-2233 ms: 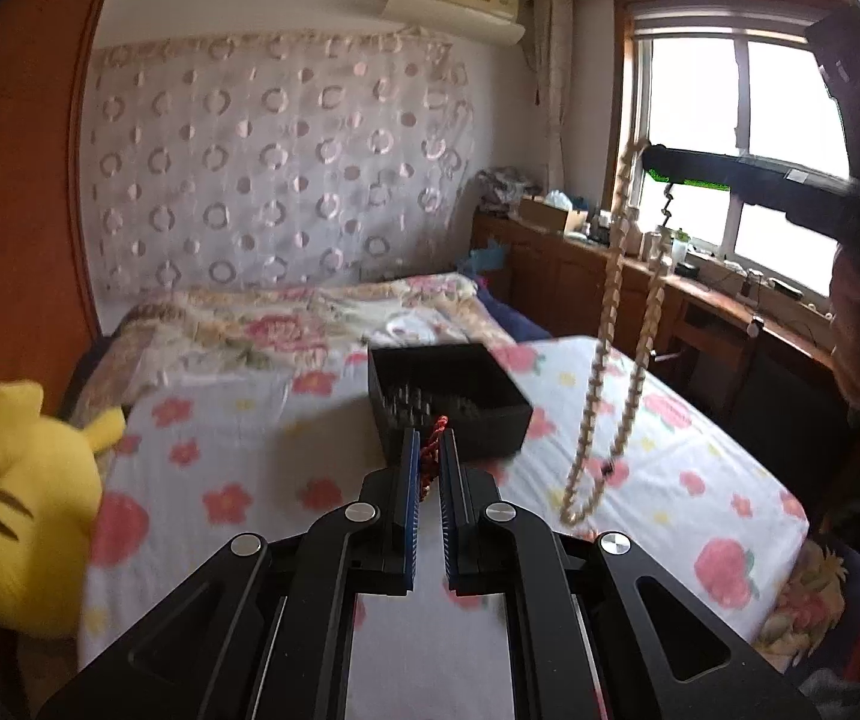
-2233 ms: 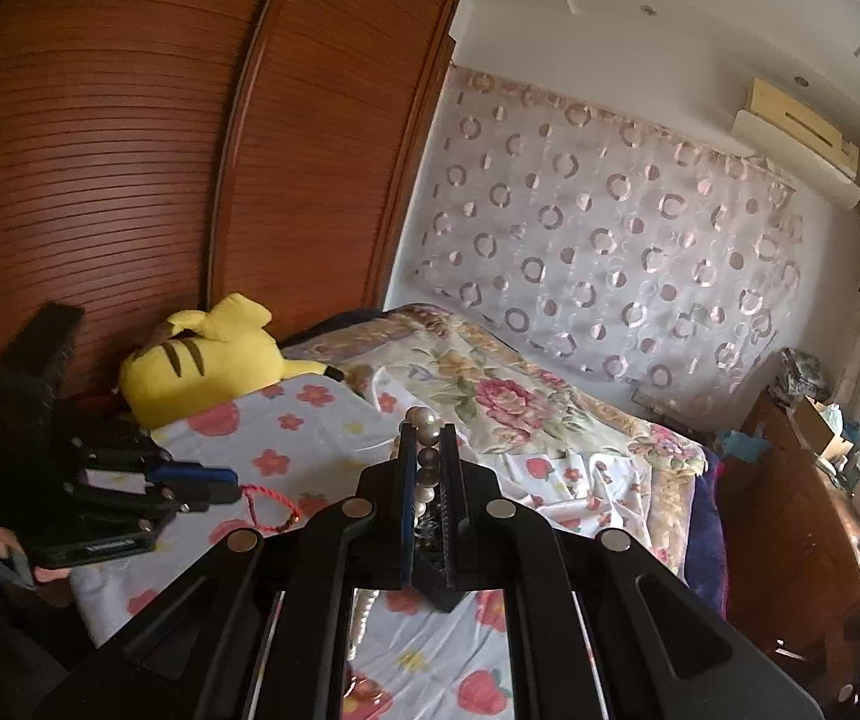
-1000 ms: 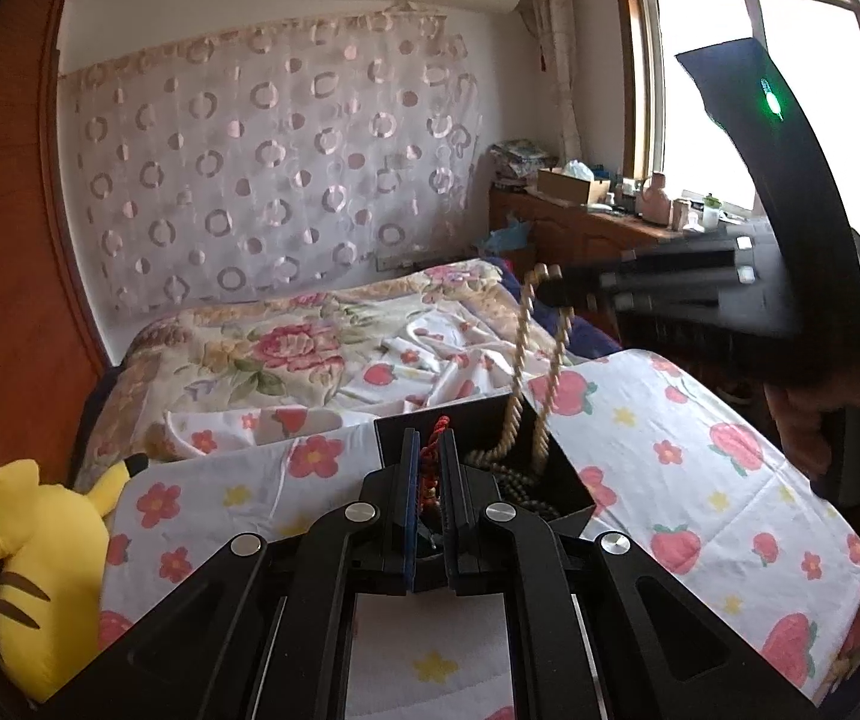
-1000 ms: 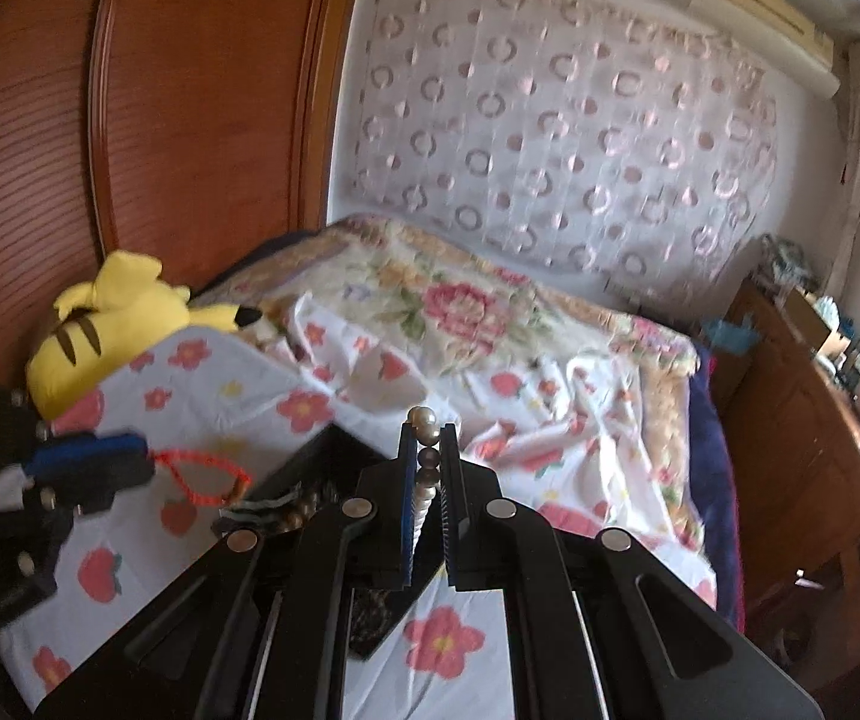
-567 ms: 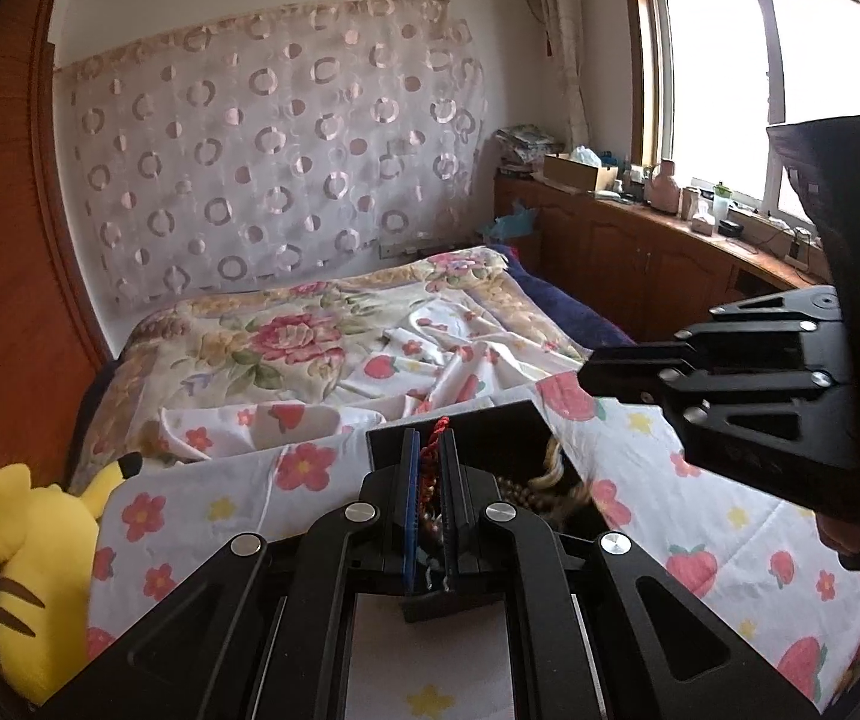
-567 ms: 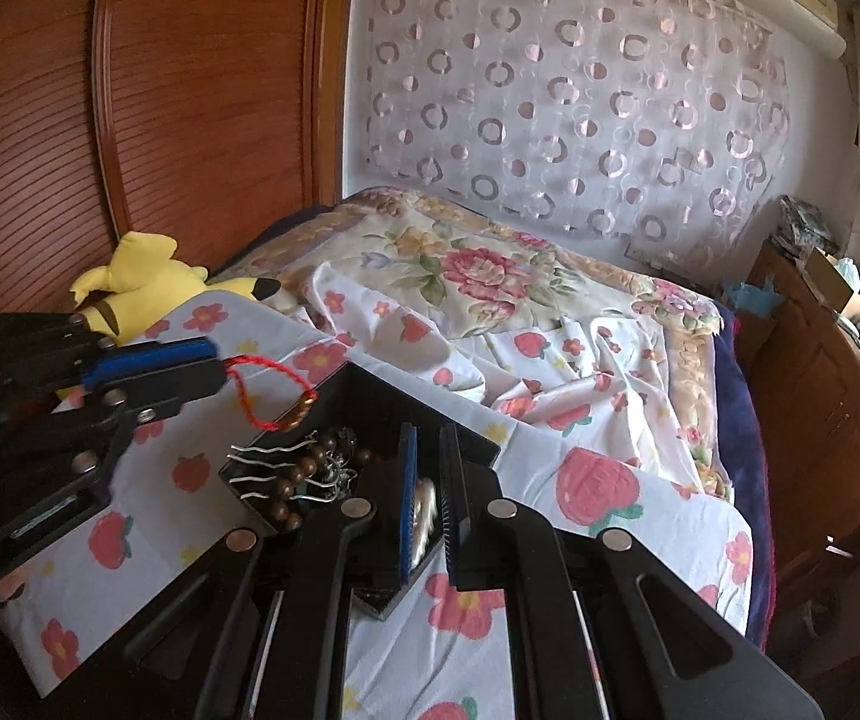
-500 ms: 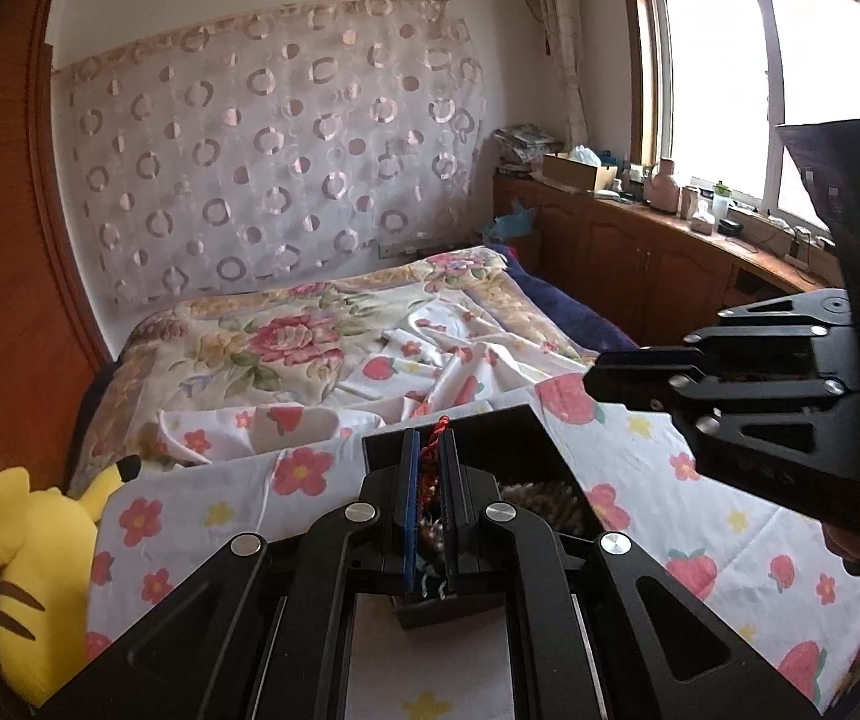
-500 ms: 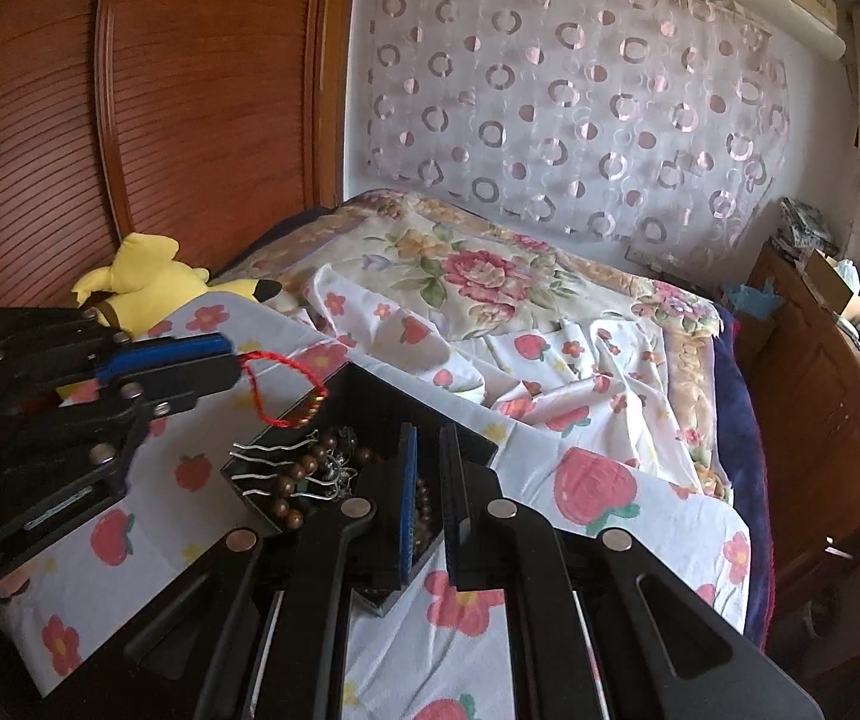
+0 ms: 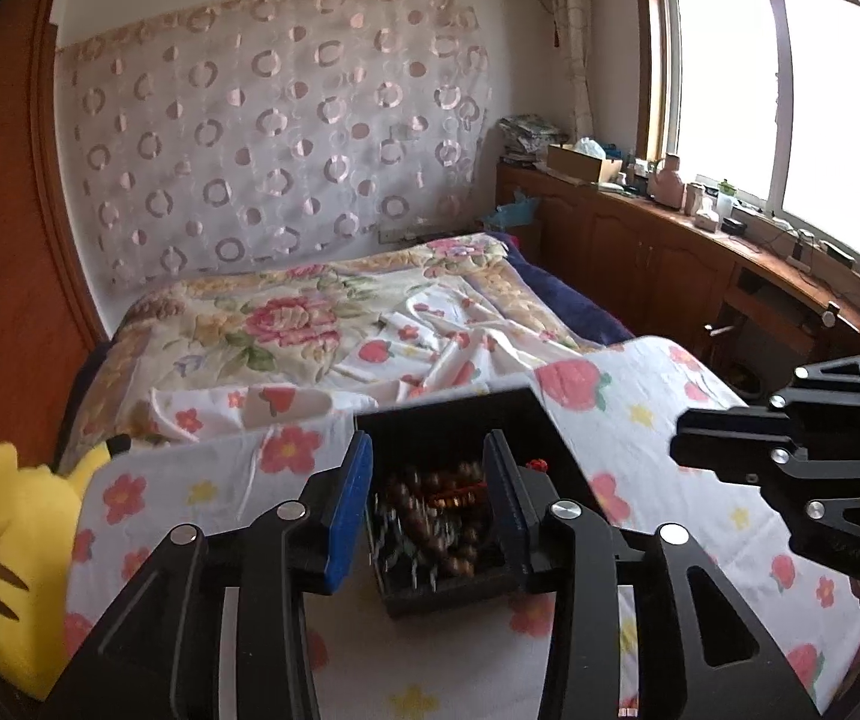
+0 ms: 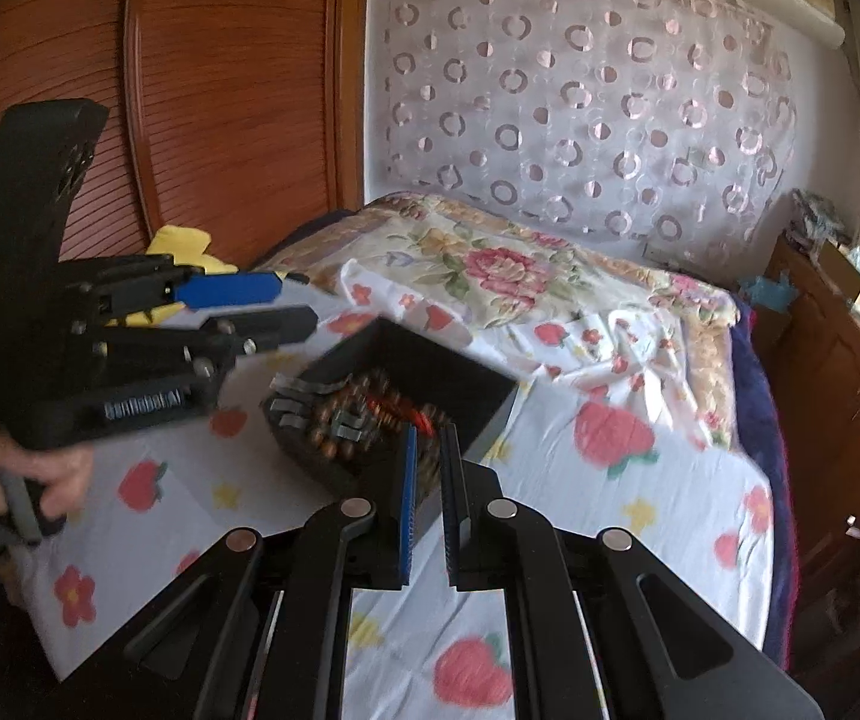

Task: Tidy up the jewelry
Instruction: 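Release the necklace into the box with the right gripper while the left gripper drops the red bracelet in, then grasp the gold ring with the right gripper while the left gripper grasps the silver bangle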

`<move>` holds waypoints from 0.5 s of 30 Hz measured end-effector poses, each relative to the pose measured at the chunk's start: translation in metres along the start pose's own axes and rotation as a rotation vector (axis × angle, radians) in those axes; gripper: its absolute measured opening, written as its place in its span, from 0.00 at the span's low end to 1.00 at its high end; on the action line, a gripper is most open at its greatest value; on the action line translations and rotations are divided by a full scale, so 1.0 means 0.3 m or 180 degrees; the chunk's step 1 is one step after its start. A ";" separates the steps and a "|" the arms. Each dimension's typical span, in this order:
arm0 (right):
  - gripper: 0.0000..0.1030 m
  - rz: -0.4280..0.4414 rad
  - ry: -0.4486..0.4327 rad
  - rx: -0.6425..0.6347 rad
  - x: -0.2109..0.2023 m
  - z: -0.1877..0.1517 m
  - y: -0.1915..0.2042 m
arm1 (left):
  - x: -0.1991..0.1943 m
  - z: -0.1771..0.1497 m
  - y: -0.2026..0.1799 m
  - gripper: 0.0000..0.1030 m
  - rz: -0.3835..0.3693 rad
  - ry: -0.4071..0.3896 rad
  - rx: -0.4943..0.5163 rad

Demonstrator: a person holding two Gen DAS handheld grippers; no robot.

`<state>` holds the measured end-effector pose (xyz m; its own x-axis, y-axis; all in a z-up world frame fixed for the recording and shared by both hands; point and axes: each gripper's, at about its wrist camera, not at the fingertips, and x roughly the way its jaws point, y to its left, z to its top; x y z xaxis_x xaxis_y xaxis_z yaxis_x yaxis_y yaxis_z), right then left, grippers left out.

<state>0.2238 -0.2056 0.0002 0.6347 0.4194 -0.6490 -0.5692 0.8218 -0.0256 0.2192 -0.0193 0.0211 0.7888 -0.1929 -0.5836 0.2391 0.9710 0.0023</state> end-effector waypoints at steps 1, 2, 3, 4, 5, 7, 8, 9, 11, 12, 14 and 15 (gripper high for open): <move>0.09 0.0047 0.0005 0.0022 -0.008 -0.031 0.005 | -0.012 -0.021 0.001 0.44 -0.0022 0.0011 -0.0007; 0.09 0.0082 0.0014 0.0028 -0.016 -0.065 0.013 | -0.020 -0.040 0.003 0.47 -0.0042 0.0018 -0.0002; 0.09 0.0115 0.0026 0.0030 -0.022 -0.095 0.020 | -0.036 -0.073 -0.002 0.50 -0.0055 0.0036 0.0032; 0.09 0.0145 0.0043 0.0027 -0.026 -0.123 0.027 | -0.048 -0.101 -0.005 0.52 -0.0052 0.0051 0.0068; 0.09 0.0175 0.0071 0.0029 -0.029 -0.155 0.038 | -0.054 -0.122 -0.009 0.55 -0.0044 0.0061 0.0089; 0.09 0.0218 0.0136 0.0024 -0.029 -0.207 0.053 | -0.076 -0.182 -0.015 0.65 -0.0069 0.0095 0.0116; 0.09 0.0231 0.0169 0.0025 -0.027 -0.227 0.059 | -0.083 -0.202 -0.013 0.66 -0.0088 0.0109 0.0114; 0.09 0.0261 0.0220 0.0026 -0.023 -0.255 0.070 | -0.093 -0.236 -0.015 0.67 -0.0122 0.0151 0.0107; 0.09 0.0306 0.0283 0.0021 -0.015 -0.295 0.089 | -0.105 -0.278 -0.013 0.70 -0.0148 0.0204 0.0099; 0.09 0.0332 0.0311 0.0026 -0.009 -0.309 0.096 | -0.110 -0.294 -0.017 0.70 -0.0161 0.0220 0.0094; 0.09 0.0382 0.0412 0.0020 0.015 -0.333 0.117 | -0.122 -0.332 -0.020 0.70 -0.0203 0.0256 0.0072; 0.09 0.0389 0.0447 0.0019 0.024 -0.341 0.127 | -0.126 -0.346 -0.023 0.70 -0.0212 0.0272 0.0068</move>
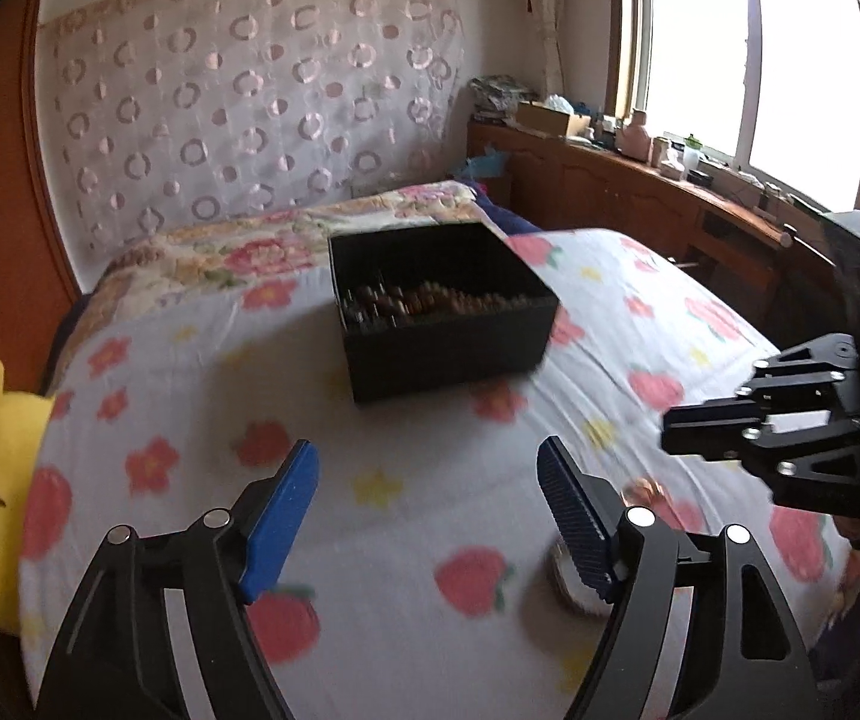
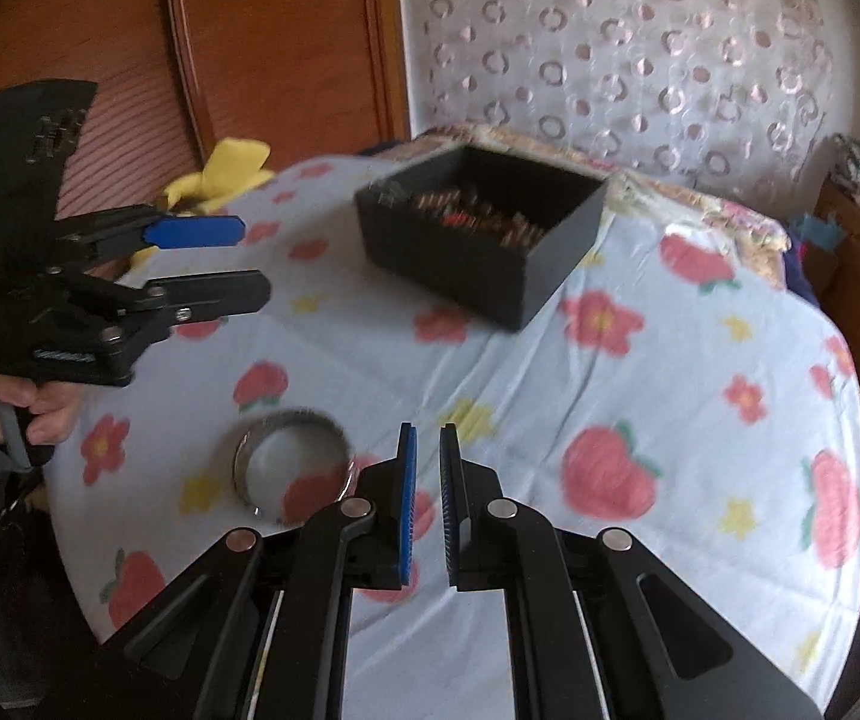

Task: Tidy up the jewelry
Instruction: 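Grasp the gold ring with the right gripper while the left gripper grasps the silver bangle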

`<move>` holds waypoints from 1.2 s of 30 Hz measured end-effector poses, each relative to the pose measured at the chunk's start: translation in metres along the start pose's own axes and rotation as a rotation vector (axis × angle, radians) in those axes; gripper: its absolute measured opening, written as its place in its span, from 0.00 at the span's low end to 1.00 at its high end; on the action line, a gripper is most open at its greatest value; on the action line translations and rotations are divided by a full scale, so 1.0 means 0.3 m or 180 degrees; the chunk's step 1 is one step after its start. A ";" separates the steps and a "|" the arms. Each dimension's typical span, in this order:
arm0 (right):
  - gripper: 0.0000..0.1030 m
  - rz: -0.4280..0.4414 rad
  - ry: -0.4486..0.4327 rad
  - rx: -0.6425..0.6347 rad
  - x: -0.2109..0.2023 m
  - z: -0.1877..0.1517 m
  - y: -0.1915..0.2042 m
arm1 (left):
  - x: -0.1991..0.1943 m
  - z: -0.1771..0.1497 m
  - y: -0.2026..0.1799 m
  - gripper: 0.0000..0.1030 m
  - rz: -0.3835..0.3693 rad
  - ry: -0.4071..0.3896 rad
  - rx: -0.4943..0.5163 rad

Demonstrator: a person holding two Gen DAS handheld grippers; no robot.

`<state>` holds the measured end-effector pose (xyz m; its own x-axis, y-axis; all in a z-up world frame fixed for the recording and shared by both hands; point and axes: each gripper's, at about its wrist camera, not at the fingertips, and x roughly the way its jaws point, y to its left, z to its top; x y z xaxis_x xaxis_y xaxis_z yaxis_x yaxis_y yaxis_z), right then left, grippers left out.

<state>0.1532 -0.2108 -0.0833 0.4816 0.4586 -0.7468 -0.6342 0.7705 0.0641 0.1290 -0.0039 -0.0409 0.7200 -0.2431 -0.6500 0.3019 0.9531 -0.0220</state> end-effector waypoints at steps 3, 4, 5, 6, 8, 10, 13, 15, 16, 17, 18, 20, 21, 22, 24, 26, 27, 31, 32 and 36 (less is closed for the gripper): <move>0.09 0.0033 0.0082 0.0017 0.023 -0.017 0.012 | -0.016 -0.037 -0.009 0.70 -0.0027 0.0010 -0.0009; 0.09 0.0033 0.0082 0.0012 0.023 -0.024 0.018 | -0.022 -0.046 -0.012 0.70 -0.0034 0.0007 -0.0024; 0.09 0.0039 0.0076 0.0003 0.019 -0.031 0.025 | -0.030 -0.054 -0.014 0.70 -0.0050 0.0002 -0.0042; 0.11 0.0045 0.0073 -0.0003 0.014 -0.035 0.026 | -0.037 -0.060 -0.013 0.71 -0.0064 -0.0003 -0.0058; 0.27 0.0047 0.0063 -0.0024 0.002 -0.053 0.036 | -0.043 -0.066 -0.013 0.71 -0.0076 -0.0008 -0.0073; 0.31 0.0019 0.0086 -0.0071 -0.005 -0.065 0.039 | -0.048 -0.075 -0.014 0.71 -0.0083 -0.0009 -0.0078; 0.31 0.0005 0.0143 -0.0162 -0.004 -0.079 0.048 | -0.047 -0.083 -0.019 0.71 -0.0083 0.0008 -0.0077; 0.31 -0.0036 0.0172 -0.0232 0.006 -0.082 0.058 | -0.043 -0.090 -0.020 0.71 -0.0078 0.0023 -0.0077; 0.31 -0.0063 0.0185 -0.0266 0.012 -0.081 0.063 | -0.043 -0.096 -0.025 0.71 -0.0075 0.0027 -0.0080; 0.31 -0.0071 0.0205 -0.0285 0.022 -0.079 0.063 | -0.042 -0.099 -0.023 0.71 -0.0074 0.0032 -0.0084; 0.31 -0.0075 0.0206 -0.0290 0.026 -0.077 0.063 | -0.041 -0.102 -0.024 0.71 -0.0075 0.0037 -0.0084; 0.31 -0.0077 0.0202 -0.0276 0.031 -0.068 0.058 | -0.039 -0.107 -0.026 0.71 -0.0067 0.0049 -0.0074; 0.31 -0.0082 0.0203 -0.0276 0.033 -0.065 0.059 | -0.038 -0.109 -0.028 0.71 -0.0062 0.0057 -0.0062; 0.31 -0.0083 0.0200 -0.0282 0.035 -0.062 0.058 | -0.037 -0.109 -0.027 0.71 -0.0062 0.0064 -0.0055; 0.21 -0.0067 0.0197 -0.0298 0.035 -0.062 0.060 | -0.038 -0.111 -0.034 0.71 -0.0070 0.0066 -0.0045; 0.16 -0.0057 0.0196 -0.0336 0.029 -0.066 0.064 | -0.039 -0.108 -0.038 0.71 -0.0090 0.0069 -0.0033; 0.13 -0.0073 0.0188 -0.0357 0.023 -0.070 0.066 | -0.038 -0.108 -0.042 0.71 -0.0105 0.0078 -0.0020; 0.09 -0.0093 0.0141 -0.0329 0.005 -0.078 0.056 | -0.015 -0.110 -0.061 0.71 -0.0184 0.0171 0.0040; 0.09 -0.0090 0.0136 -0.0326 0.003 -0.081 0.053 | -0.007 -0.111 -0.066 0.71 -0.0204 0.0196 0.0052; 0.09 -0.0113 0.0107 -0.0313 -0.003 -0.092 0.045 | 0.029 -0.119 -0.099 0.71 -0.0252 0.0316 0.0124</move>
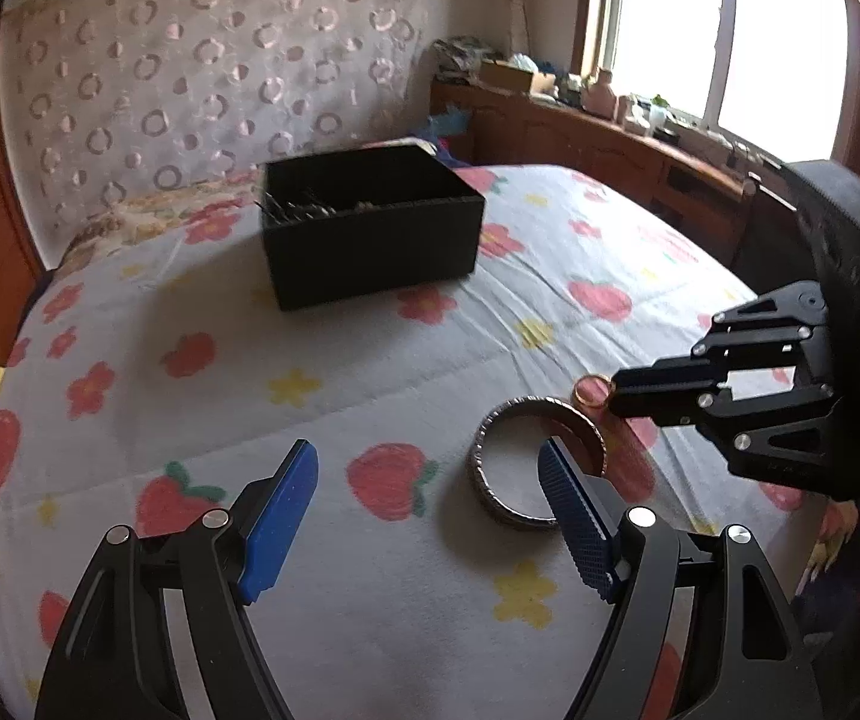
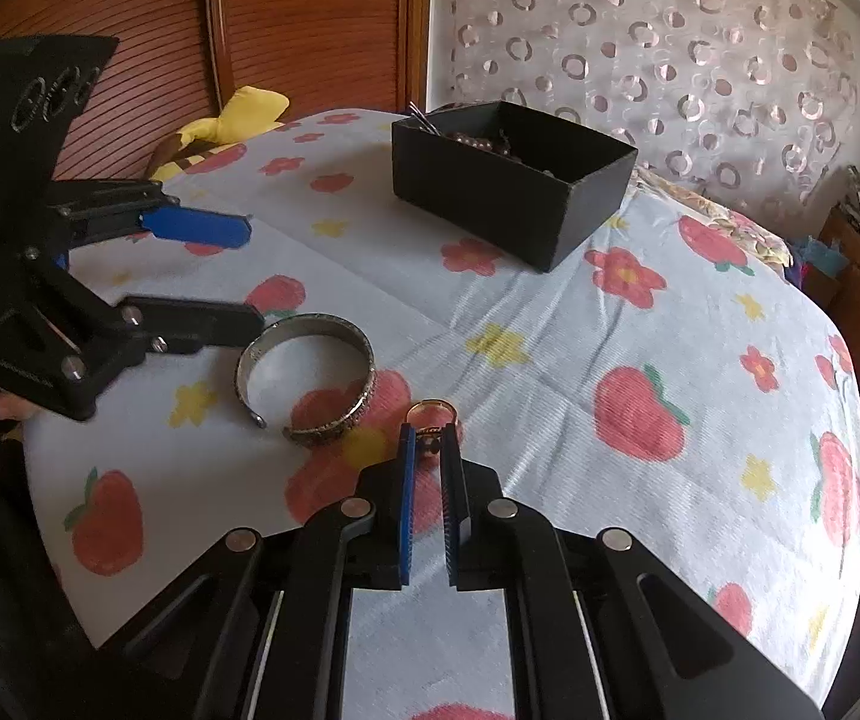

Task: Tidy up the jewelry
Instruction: 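Grasp the gold ring with the right gripper while the left gripper grasps the silver bangle, then lower the ring into the box with the right gripper while the left gripper drops the bangle in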

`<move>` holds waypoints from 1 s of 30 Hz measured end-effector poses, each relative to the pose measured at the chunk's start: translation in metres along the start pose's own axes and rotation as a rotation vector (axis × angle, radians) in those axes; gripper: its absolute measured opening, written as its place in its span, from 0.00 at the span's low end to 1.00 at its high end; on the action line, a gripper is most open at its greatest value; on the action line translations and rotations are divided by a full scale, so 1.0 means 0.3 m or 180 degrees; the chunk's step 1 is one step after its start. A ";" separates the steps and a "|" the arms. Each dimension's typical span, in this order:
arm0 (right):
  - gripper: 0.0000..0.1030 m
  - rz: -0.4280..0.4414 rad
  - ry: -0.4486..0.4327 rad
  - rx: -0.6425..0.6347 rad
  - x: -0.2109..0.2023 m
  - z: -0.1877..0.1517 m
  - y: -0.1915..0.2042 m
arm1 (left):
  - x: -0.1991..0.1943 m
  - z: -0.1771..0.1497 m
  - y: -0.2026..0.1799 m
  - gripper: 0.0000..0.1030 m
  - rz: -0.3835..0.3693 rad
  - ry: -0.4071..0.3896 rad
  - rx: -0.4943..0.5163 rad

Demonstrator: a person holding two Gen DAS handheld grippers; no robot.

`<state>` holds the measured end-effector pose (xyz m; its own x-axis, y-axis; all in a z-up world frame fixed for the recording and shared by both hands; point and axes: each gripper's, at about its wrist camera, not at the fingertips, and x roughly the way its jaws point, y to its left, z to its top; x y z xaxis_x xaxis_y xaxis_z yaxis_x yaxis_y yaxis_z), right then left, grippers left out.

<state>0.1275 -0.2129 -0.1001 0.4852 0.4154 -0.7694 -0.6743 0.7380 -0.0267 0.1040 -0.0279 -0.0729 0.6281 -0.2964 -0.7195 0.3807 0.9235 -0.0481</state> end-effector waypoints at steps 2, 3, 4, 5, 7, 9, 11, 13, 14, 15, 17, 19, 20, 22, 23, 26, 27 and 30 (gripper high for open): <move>0.09 -0.0006 -0.0038 0.0025 -0.011 -0.001 -0.006 | 0.016 0.000 -0.013 0.70 -0.0034 0.0052 0.0033; 0.09 -0.0005 -0.0053 0.0031 -0.015 -0.002 -0.005 | 0.021 -0.003 -0.020 0.67 -0.0047 0.0065 0.0047; 0.09 -0.0006 -0.0070 0.0037 -0.020 -0.003 -0.004 | 0.027 -0.004 -0.028 0.60 -0.0063 0.0088 0.0073; 0.09 -0.0005 -0.0088 0.0046 -0.028 -0.003 -0.006 | 0.032 -0.003 -0.033 0.57 -0.0073 0.0111 0.0089; 0.09 -0.0003 -0.0111 0.0046 -0.039 -0.004 -0.007 | 0.044 -0.002 -0.044 0.39 -0.0098 0.0157 0.0127; 0.09 -0.0005 -0.0134 0.0042 -0.047 -0.003 -0.008 | 0.058 0.003 -0.045 0.28 -0.0115 0.0201 0.0139; 0.09 -0.0010 -0.0159 0.0049 -0.056 0.000 -0.010 | 0.069 0.007 -0.046 0.24 -0.0113 0.0226 0.0130; 0.09 -0.0011 -0.0181 0.0062 -0.062 0.003 -0.013 | 0.073 0.011 -0.044 0.06 -0.0155 0.0243 0.0136; 0.09 -0.0013 -0.0191 0.0061 -0.065 0.005 -0.014 | 0.074 0.013 -0.046 0.05 -0.0150 0.0241 0.0146; 0.09 -0.0015 -0.0196 0.0062 -0.065 0.007 -0.014 | 0.072 0.012 -0.048 0.04 -0.0163 0.0241 0.0163; 0.09 -0.0023 -0.0209 0.0061 -0.071 0.013 -0.016 | 0.071 0.011 -0.055 0.04 -0.0148 0.0230 0.0191; 0.09 -0.0029 -0.0230 0.0055 -0.079 0.020 -0.018 | 0.063 0.012 -0.055 0.04 -0.0129 0.0196 0.0188; 0.09 -0.0034 -0.0243 0.0052 -0.083 0.025 -0.019 | 0.059 0.013 -0.052 0.04 -0.0119 0.0176 0.0173; 0.09 -0.0046 -0.0268 0.0048 -0.091 0.037 -0.020 | 0.045 0.018 -0.049 0.04 -0.0105 0.0122 0.0148; 0.09 -0.0054 -0.0280 0.0042 -0.094 0.044 -0.022 | 0.039 0.021 -0.044 0.04 -0.0098 0.0098 0.0137; 0.09 -0.0076 -0.0308 0.0031 -0.104 0.065 -0.028 | 0.015 0.042 -0.028 0.04 -0.0056 0.0022 0.0098; 0.09 -0.0090 -0.0325 0.0022 -0.108 0.078 -0.031 | 0.002 0.051 -0.020 0.04 -0.0034 -0.0021 0.0075; 0.09 -0.0121 -0.0372 0.0011 -0.114 0.116 -0.037 | -0.023 0.073 0.006 0.04 0.0016 -0.0107 0.0029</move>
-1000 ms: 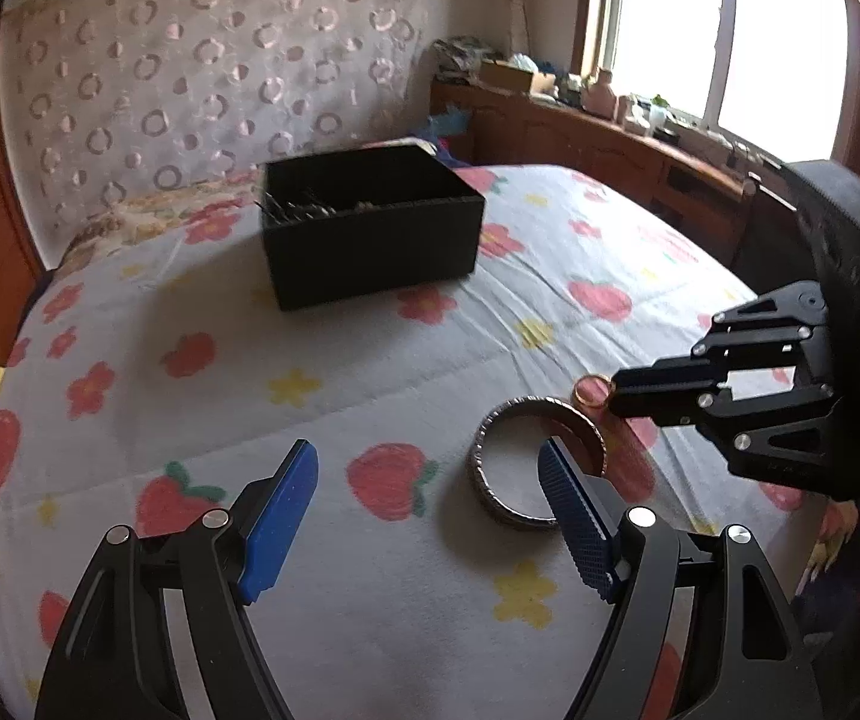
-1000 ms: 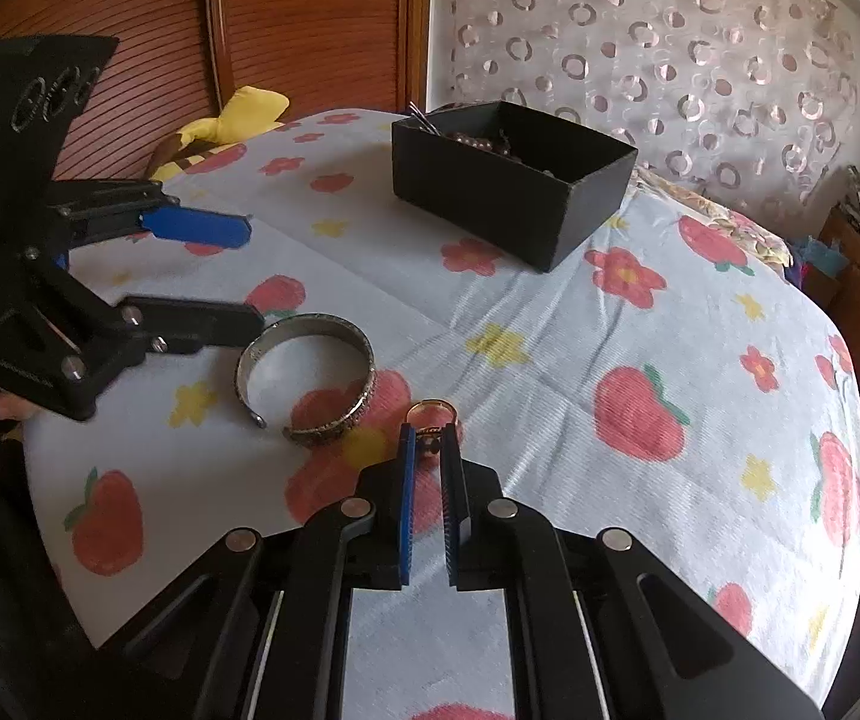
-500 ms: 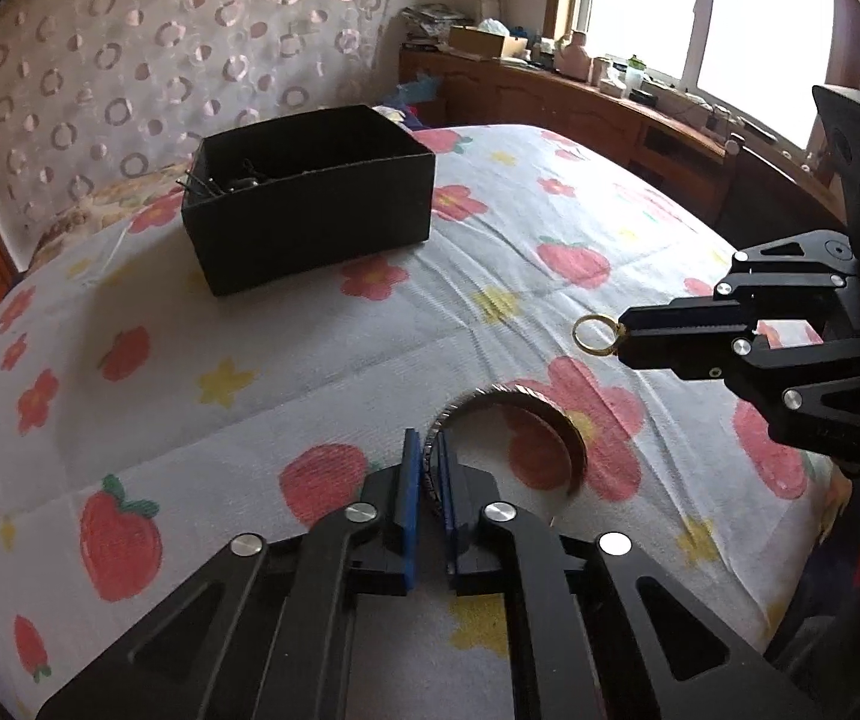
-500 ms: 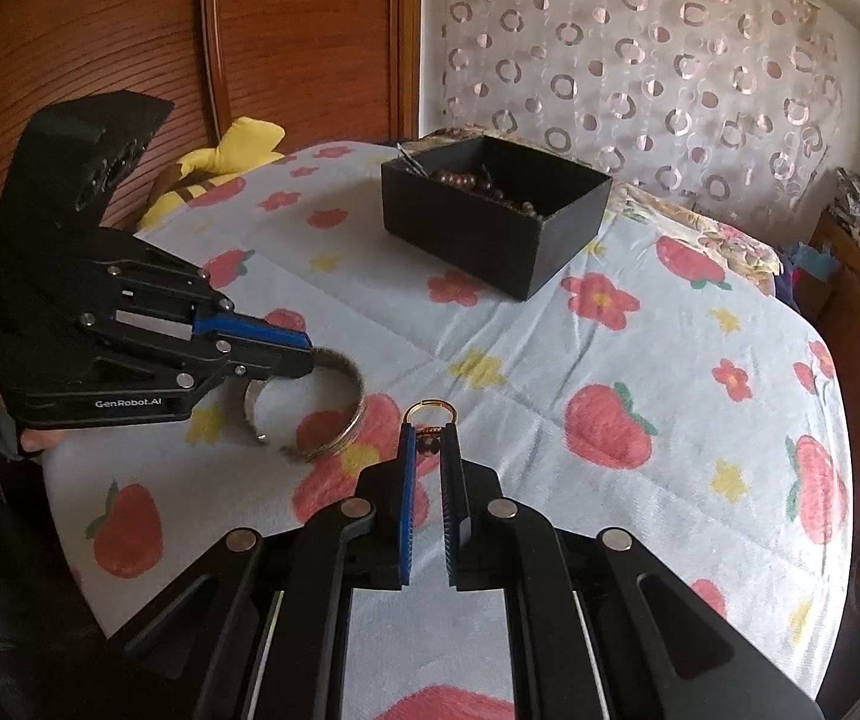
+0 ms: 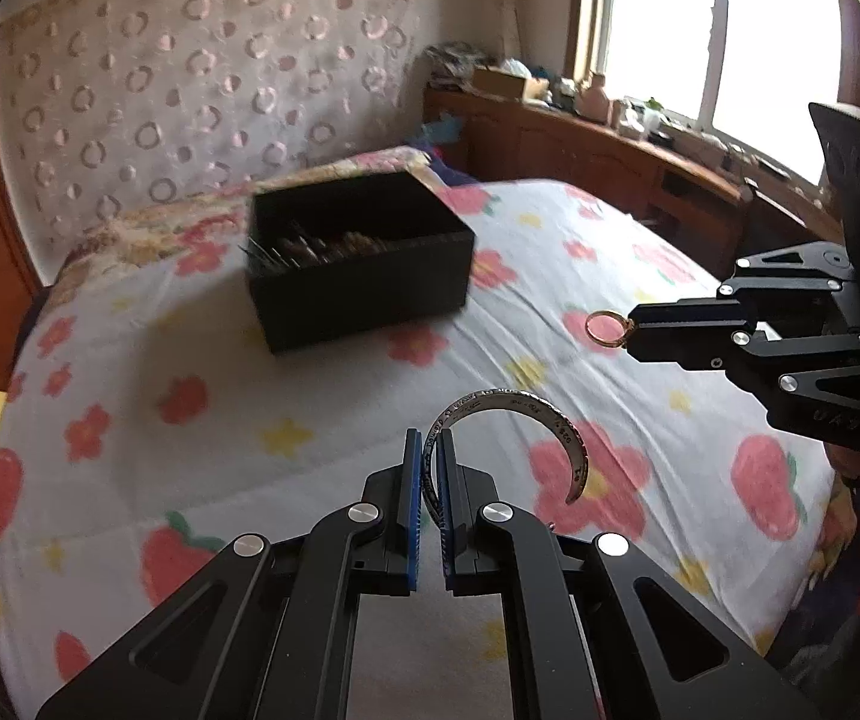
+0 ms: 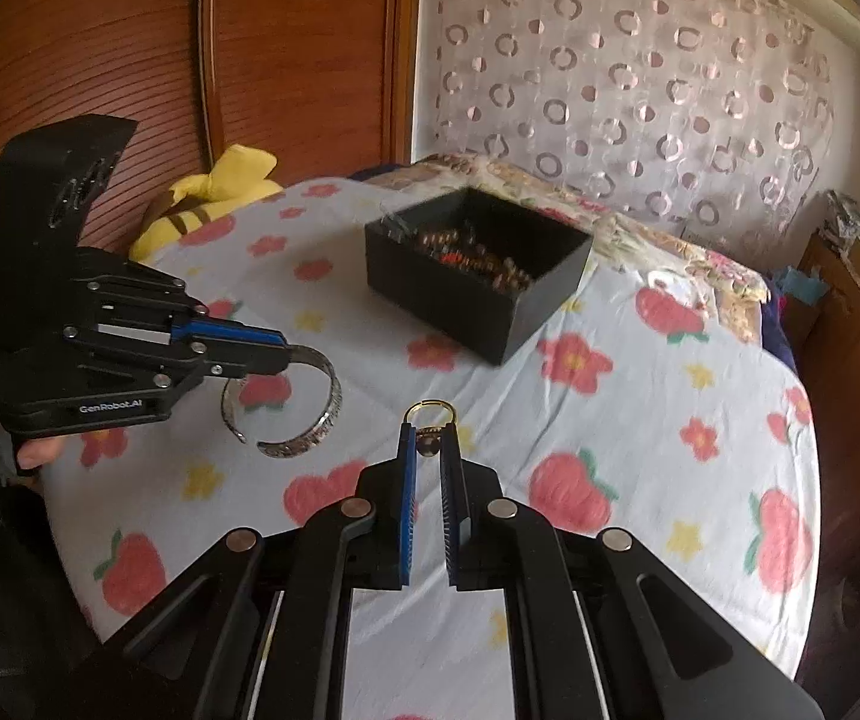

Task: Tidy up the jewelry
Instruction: 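Lower the ring into the box with the right gripper while the left gripper drops the bangle in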

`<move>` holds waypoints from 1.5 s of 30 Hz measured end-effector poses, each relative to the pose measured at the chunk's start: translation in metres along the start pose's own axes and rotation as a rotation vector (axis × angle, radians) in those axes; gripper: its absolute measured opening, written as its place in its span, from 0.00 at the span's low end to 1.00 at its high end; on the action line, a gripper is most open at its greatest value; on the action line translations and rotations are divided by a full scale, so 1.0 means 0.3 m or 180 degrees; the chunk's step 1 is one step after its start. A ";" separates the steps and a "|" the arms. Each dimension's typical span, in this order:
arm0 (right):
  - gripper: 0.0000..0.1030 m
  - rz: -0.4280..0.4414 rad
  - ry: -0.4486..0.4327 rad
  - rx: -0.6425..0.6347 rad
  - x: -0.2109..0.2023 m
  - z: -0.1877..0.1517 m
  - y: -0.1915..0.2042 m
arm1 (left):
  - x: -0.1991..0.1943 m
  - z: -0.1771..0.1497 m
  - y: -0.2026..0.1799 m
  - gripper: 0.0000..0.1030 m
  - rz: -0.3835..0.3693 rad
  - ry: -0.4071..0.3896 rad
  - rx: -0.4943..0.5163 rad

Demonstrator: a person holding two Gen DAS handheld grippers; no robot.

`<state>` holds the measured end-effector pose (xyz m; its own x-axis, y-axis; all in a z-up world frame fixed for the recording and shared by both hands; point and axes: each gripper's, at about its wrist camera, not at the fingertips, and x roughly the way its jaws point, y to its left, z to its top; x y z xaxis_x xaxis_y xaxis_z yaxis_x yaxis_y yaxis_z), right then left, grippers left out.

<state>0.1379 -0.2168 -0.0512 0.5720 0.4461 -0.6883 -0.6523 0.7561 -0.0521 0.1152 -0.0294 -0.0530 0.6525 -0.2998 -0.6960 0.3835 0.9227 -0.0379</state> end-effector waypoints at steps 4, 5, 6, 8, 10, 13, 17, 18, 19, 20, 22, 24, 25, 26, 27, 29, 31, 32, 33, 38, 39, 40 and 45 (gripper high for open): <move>0.09 -0.0037 -0.0063 -0.0017 0.007 0.061 -0.010 | -0.026 0.035 0.035 0.04 0.0059 -0.0087 -0.0043; 0.09 -0.0050 -0.0077 -0.0016 0.012 0.080 -0.014 | -0.029 0.044 0.041 0.04 0.0075 -0.0104 -0.0050; 0.09 -0.0061 -0.0089 -0.0015 0.017 0.097 -0.019 | -0.034 0.055 0.050 0.04 0.0091 -0.0123 -0.0059; 0.09 -0.0077 -0.0113 -0.0016 0.028 0.131 -0.027 | -0.038 0.078 0.064 0.04 0.0124 -0.0158 -0.0073; 0.09 -0.0103 -0.0132 -0.0005 0.044 0.166 -0.037 | -0.039 0.094 0.077 0.04 0.0145 -0.0179 -0.0089; 0.09 -0.0125 -0.0143 0.0024 0.076 0.216 -0.056 | -0.036 0.120 0.095 0.04 0.0178 -0.0206 -0.0110; 0.09 -0.0141 -0.0133 0.0087 0.134 0.278 -0.082 | -0.027 0.143 0.116 0.04 0.0222 -0.0230 -0.0127; 0.09 -0.0144 -0.0126 0.0101 0.147 0.286 -0.088 | -0.024 0.153 0.124 0.04 0.0233 -0.0235 -0.0136; 0.09 -0.0145 -0.0114 0.0123 0.162 0.295 -0.093 | -0.021 0.160 0.128 0.04 0.0241 -0.0239 -0.0142; 0.09 -0.0138 -0.0095 0.0157 0.182 0.306 -0.103 | -0.017 0.167 0.134 0.04 0.0250 -0.0241 -0.0146; 0.09 -0.0145 -0.0062 0.0187 0.211 0.314 -0.113 | -0.006 0.182 0.145 0.04 0.0274 -0.0240 -0.0159; 0.09 -0.0138 -0.0026 0.0223 0.238 0.316 -0.118 | 0.008 0.202 0.156 0.04 0.0291 -0.0237 -0.0171; 0.10 -0.0134 -0.0018 0.0250 0.250 0.317 -0.124 | 0.017 0.213 0.162 0.04 0.0302 -0.0235 -0.0178; 0.10 -0.0139 -0.0023 0.0282 0.258 0.317 -0.131 | 0.026 0.224 0.168 0.04 0.0311 -0.0235 -0.0192; 0.10 -0.0139 -0.0033 0.0305 0.262 0.315 -0.135 | 0.031 0.230 0.171 0.04 0.0316 -0.0237 -0.0204; 0.11 -0.0131 -0.0039 0.0383 0.268 0.312 -0.150 | 0.045 0.248 0.180 0.04 0.0331 -0.0239 -0.0232; 0.11 -0.0114 -0.0051 0.0422 0.264 0.307 -0.161 | 0.063 0.273 0.190 0.04 0.0368 -0.0244 -0.0258; 0.12 -0.0112 -0.0064 0.0440 0.259 0.302 -0.166 | 0.072 0.286 0.194 0.04 0.0383 -0.0244 -0.0267; 0.12 -0.0108 -0.0072 0.0453 0.253 0.297 -0.170 | 0.083 0.298 0.197 0.04 0.0398 -0.0239 -0.0270; 0.12 -0.0119 -0.0096 0.0466 0.226 0.270 -0.180 | 0.133 0.353 0.207 0.04 0.0445 -0.0219 -0.0312; 0.12 -0.0119 -0.0102 0.0467 0.222 0.267 -0.183 | 0.141 0.363 0.210 0.04 0.0454 -0.0217 -0.0321; 0.12 -0.0117 -0.0107 0.0468 0.219 0.263 -0.186 | 0.154 0.375 0.213 0.04 0.0465 -0.0209 -0.0336; 0.12 -0.0099 -0.0157 0.0508 0.194 0.236 -0.185 | 0.193 0.399 0.226 0.06 0.0499 -0.0192 -0.0426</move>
<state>0.2425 -0.1988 -0.0373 0.6170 0.4413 -0.6516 -0.5488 0.8347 0.0456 0.2571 -0.0133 -0.0101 0.7367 -0.1604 -0.6569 0.1868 0.9819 -0.0302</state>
